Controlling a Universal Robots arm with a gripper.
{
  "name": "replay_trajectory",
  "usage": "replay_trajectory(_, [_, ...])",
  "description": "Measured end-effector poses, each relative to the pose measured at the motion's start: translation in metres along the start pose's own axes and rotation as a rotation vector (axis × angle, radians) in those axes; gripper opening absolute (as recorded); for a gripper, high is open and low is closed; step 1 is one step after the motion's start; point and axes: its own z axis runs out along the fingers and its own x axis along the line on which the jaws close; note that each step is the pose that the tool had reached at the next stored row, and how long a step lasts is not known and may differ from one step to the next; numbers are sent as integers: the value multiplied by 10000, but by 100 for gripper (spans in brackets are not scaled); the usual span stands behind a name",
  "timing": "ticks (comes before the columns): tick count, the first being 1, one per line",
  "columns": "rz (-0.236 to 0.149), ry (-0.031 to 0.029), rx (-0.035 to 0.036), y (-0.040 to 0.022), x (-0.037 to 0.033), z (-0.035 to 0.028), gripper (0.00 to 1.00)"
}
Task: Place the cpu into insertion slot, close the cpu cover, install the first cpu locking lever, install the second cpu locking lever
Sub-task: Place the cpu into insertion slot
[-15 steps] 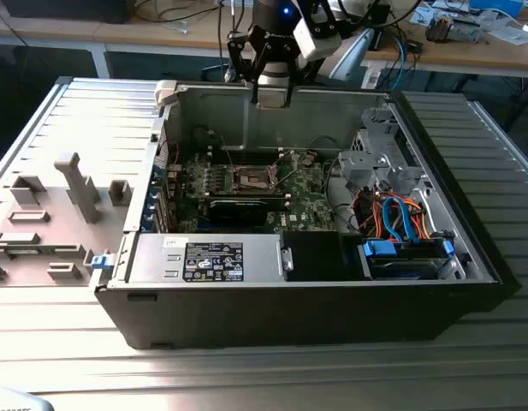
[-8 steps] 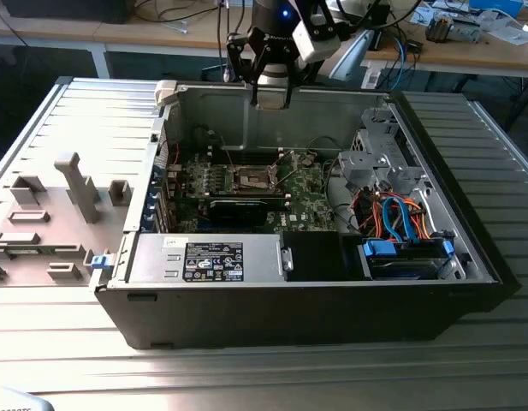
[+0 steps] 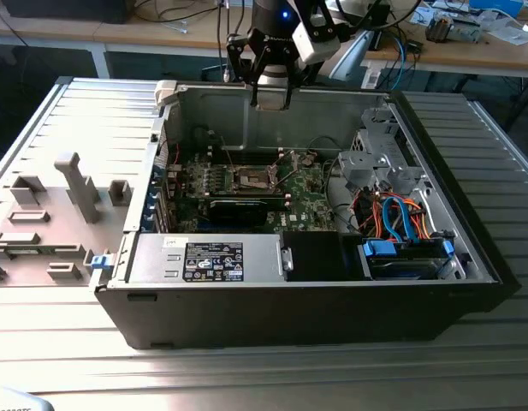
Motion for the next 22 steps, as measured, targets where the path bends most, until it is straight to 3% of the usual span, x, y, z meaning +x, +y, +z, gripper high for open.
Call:
replay_trajectory(18, [0,0,-1,-4,-1,47,54])
replay_trajectory(20, [0,0,-2,-14,-3,155,54])
replay_trajectory(22, [0,0,-1,-14,-3,155,54])
